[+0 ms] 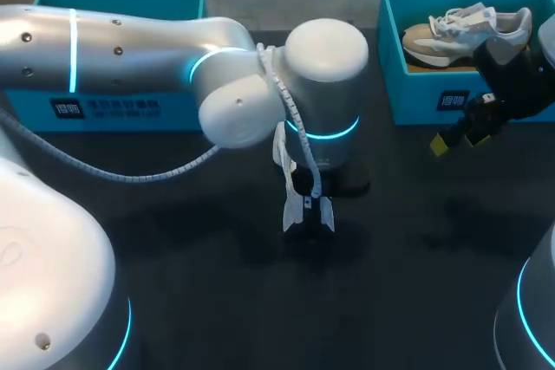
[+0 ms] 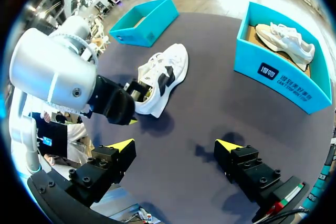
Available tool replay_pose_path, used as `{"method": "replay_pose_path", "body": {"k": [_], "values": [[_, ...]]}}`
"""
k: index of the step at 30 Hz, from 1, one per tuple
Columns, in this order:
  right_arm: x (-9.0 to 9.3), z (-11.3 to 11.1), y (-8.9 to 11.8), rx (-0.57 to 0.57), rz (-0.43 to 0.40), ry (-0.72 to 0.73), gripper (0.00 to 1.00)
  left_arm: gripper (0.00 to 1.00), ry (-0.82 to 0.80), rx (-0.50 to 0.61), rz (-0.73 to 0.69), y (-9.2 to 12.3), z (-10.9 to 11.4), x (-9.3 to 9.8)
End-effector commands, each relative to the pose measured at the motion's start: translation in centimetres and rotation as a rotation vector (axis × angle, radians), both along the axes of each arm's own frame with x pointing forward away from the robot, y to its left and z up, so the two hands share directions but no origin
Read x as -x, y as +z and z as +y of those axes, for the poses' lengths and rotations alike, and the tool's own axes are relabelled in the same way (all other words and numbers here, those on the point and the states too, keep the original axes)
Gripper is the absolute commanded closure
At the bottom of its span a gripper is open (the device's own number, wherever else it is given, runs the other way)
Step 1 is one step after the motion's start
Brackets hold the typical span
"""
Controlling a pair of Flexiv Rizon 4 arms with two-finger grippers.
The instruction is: Take the shoe out of the shoebox, open the shoe tongue, remove and reinsert the insole, then place the shoe into the shoebox
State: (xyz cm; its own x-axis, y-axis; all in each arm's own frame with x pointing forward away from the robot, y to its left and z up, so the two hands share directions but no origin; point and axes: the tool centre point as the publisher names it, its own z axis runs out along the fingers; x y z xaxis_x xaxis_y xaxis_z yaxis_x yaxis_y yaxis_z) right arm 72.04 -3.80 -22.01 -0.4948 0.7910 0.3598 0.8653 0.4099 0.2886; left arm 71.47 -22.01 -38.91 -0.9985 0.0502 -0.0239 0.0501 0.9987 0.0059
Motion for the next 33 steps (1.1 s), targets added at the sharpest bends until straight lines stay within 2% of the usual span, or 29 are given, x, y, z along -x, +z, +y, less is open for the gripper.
{"method": "replay_pose_path", "body": {"k": [1,3,4,7,8,9,16,19,24,27,31,32,33], "values": [[0.0,0.0,-0.1,0.001,0.001,0.0,0.0,0.0,0.001,-0.012,0.009,-0.8,-0.5,-0.2],[0.0,0.0,-0.1,0.001,0.001,0.0,0.0,0.2,0.004,-0.015,0.015,-0.9,-0.5,-0.2],[0.0,0.0,-0.1,0.001,0.001,0.0,0.0,0.43,0.008,-0.014,0.018,-1.0,-0.5,-0.2],[0.0,0.0,-0.1,0.001,0.001,0.0,0.0,0.84,0.013,-0.011,0.023,-1.0,-0.4,-0.1],[0.0,0.0,-0.1,0.001,0.001,0.0,0.0,0.95,0.013,-0.011,0.025,-1.1,-0.3,-0.1],[0.0,0.0,-0.1,0.001,0.001,0.0,0.0,1.0,0.012,-0.01,0.029,-1.1,-0.3,0.0],[0.0,0.0,-0.1,0.001,0.001,0.0,0.0,1.0,0.044,-0.004,0.073,-0.9,0.9,0.1],[0.0,0.0,-0.1,0.001,0.001,0.0,0.0,1.0,0.076,0.016,0.104,-0.2,1.7,0.3],[0.0,0.0,-0.1,0.001,0.001,0.0,0.0,1.0,0.118,0.028,0.088,2.4,3.0,0.5],[0.0,0.0,-0.1,0.001,0.001,0.0,0.0,1.0,0.194,-0.047,0.036,4.3,3.4,0.5],[0.0,0.0,-0.1,0.001,0.001,0.0,0.0,1.0,0.198,-0.045,0.039,7.3,3.8,0.5],[0.0,0.0,-0.1,0.001,0.001,0.0,0.0,1.0,0.217,-0.087,0.043,7.9,3.7,0.4],[0.0,0.0,-0.1,0.001,0.001,0.0,0.0,1.0,0.202,-0.045,0.053,8.7,3.9,0.4]]}}
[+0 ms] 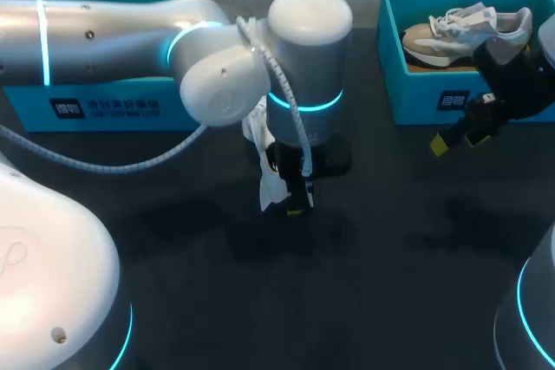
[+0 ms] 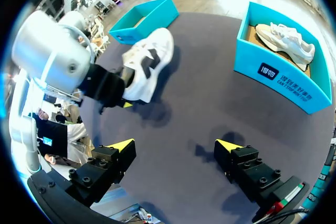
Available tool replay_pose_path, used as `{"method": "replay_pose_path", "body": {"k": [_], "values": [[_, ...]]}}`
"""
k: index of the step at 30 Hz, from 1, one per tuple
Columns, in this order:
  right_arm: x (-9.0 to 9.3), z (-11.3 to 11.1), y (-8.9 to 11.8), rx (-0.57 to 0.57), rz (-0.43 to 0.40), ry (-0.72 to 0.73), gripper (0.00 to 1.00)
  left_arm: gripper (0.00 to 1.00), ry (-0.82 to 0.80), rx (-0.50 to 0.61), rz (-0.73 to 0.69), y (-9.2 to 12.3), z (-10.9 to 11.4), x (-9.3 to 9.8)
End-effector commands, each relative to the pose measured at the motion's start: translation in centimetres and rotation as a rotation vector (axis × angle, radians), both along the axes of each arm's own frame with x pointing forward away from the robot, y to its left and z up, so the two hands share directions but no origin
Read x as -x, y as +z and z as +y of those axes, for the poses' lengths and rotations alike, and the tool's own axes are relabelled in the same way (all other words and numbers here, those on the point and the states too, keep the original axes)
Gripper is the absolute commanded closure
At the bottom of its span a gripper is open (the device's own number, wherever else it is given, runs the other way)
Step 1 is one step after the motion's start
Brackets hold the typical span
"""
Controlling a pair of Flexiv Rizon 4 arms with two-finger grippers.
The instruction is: Take the shoe out of the shoebox, open the shoe tongue, remove and reinsert the insole, then place the shoe into the shoebox
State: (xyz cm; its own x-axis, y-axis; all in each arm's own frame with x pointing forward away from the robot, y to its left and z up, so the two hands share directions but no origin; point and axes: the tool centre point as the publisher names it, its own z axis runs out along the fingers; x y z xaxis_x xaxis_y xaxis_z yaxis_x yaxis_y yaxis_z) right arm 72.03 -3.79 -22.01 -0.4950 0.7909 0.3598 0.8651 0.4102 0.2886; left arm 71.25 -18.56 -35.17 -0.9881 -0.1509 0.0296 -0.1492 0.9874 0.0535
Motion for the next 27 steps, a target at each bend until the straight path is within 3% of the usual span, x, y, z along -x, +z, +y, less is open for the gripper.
{"method": "replay_pose_path", "body": {"k": [1,15,19,27], "values": [[0.0,0.0,-0.1,0.001,0.001,0.0,0.0,1.0,0.002,-0.011,-0.005,5.6,0.4,0.1],[0.0,0.0,-0.1,0.001,0.001,0.0,0.0,1.0,-0.04,0.011,-0.004,14.5,1.3,0.1],[0.0,0.0,-0.1,0.001,0.001,0.0,0.0,1.0,-0.044,0.019,-0.018,15.8,1.5,0.3],[0.0,0.0,-0.1,0.001,0.001,0.0,0.0,1.0,-0.044,0.019,-0.018,15.8,1.5,0.3]]}}
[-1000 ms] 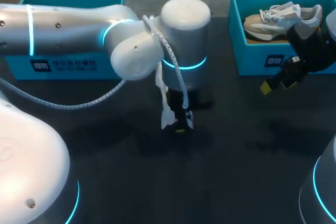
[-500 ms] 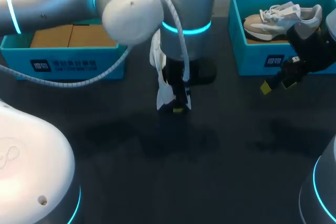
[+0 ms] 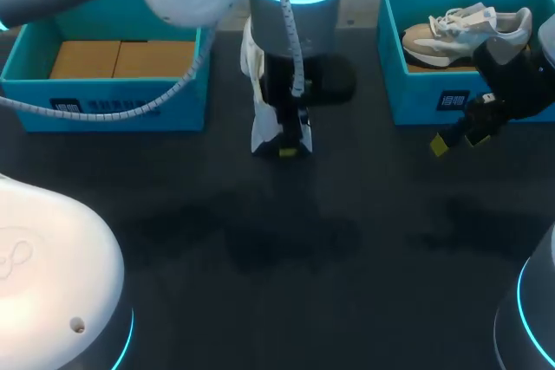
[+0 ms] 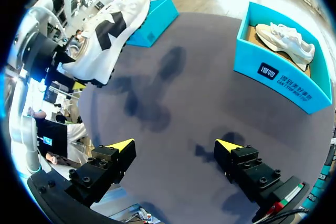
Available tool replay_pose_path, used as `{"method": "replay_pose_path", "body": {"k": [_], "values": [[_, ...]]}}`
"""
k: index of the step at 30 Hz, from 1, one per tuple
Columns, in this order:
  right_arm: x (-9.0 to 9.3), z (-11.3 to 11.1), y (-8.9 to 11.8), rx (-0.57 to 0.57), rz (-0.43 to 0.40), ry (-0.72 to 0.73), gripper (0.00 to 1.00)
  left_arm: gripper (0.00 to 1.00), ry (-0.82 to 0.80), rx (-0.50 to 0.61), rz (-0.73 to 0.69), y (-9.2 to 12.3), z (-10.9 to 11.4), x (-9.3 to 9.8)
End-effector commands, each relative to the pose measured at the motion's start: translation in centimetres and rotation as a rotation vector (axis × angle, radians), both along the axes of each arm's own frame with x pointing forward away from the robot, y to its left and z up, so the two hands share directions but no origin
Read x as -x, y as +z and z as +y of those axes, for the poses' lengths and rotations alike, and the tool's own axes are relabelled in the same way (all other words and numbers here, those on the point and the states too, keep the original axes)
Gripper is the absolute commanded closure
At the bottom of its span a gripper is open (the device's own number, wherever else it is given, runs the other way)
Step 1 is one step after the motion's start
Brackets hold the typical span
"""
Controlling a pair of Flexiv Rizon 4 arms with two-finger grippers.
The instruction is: Take the shoe out of the shoebox, open the shoe tongue, remove and reinsert the insole, then place the shoe into the shoebox
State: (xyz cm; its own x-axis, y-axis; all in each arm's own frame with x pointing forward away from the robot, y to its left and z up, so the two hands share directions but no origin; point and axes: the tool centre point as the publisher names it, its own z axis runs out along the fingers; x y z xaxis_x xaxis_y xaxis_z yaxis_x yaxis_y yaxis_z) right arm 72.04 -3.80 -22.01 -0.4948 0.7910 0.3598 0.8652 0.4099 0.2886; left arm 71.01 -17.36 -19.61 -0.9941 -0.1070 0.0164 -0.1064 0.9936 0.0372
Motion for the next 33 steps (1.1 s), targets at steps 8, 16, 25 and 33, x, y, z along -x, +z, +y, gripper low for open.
{"method": "replay_pose_path", "body": {"k": [8,16,25,33], "values": [[0.0,0.0,-0.1,0.001,0.001,0.0,0.0,1.0,0.0,0.004,-0.003,0.2,0.3,0.0],[0.0,0.0,-0.1,0.001,0.001,0.0,0.0,1.0,0.0,0.004,-0.003,0.2,0.3,0.0],[0.0,0.0,-0.1,0.001,0.001,0.0,0.0,1.0,-0.044,0.001,0.027,1.4,2.4,-1.9],[0.0,0.0,-0.1,0.001,0.001,0.0,0.0,1.0,-0.018,0.005,0.048,1.2,4.4,-5.7]]}}
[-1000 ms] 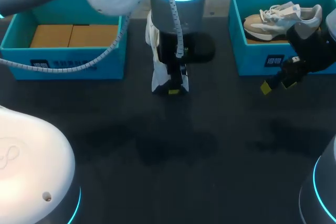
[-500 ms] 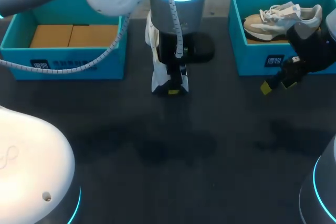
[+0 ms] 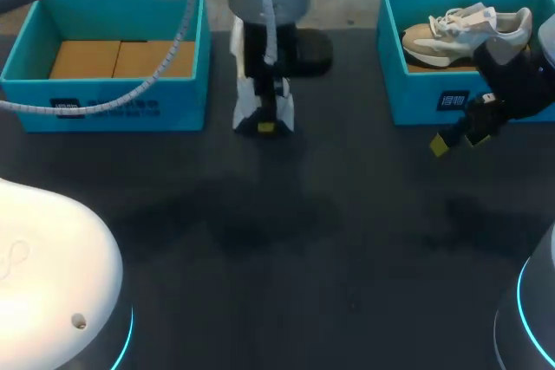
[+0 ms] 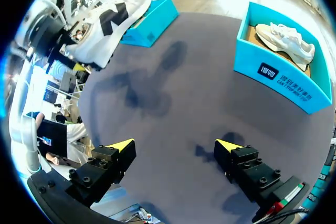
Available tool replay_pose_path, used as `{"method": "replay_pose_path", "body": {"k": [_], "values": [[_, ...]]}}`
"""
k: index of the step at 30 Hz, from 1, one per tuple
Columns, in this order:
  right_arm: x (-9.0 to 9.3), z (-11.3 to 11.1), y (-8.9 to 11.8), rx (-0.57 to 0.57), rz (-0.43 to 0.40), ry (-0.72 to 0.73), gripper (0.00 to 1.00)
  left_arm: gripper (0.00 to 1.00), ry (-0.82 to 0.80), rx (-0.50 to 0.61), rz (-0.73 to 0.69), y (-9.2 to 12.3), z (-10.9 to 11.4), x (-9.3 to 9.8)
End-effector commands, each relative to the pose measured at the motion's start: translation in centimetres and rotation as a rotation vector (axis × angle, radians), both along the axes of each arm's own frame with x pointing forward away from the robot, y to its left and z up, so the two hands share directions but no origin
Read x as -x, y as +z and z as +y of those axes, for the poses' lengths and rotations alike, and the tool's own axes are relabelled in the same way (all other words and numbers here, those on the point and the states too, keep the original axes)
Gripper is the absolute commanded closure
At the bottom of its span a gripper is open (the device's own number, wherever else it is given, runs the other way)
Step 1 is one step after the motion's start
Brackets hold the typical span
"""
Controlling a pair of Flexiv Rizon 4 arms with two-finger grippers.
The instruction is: Take the shoe out of the shoebox, open the shoe tongue, remove and reinsert the insole, then place the shoe into the shoebox
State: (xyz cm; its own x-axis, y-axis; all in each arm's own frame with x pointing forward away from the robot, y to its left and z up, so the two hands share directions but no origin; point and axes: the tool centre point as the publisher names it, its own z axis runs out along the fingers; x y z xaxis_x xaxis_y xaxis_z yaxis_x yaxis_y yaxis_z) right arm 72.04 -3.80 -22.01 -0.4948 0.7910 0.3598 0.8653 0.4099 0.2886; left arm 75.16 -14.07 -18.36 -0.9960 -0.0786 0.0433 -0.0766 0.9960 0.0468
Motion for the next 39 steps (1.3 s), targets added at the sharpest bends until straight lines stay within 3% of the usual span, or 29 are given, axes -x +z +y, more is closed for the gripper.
{"method": "replay_pose_path", "body": {"k": [1,19,33,39], "values": [[0.0,0.0,-0.1,0.001,0.001,0.0,0.0,1.0,0.018,0.011,0.021,-0.1,1.3,-2.0],[0.0,0.0,-0.1,0.001,0.001,0.0,0.0,1.0,0.084,0.006,-0.036,-0.9,6.5,-7.9],[0.0,0.0,-0.1,0.001,0.001,0.0,0.0,1.0,0.225,-0.009,0.029,-1.5,6.9,-11.9],[0.0,0.0,-0.1,0.001,0.001,0.0,0.0,1.0,0.225,-0.009,0.029,-1.5,6.9,-11.9]]}}
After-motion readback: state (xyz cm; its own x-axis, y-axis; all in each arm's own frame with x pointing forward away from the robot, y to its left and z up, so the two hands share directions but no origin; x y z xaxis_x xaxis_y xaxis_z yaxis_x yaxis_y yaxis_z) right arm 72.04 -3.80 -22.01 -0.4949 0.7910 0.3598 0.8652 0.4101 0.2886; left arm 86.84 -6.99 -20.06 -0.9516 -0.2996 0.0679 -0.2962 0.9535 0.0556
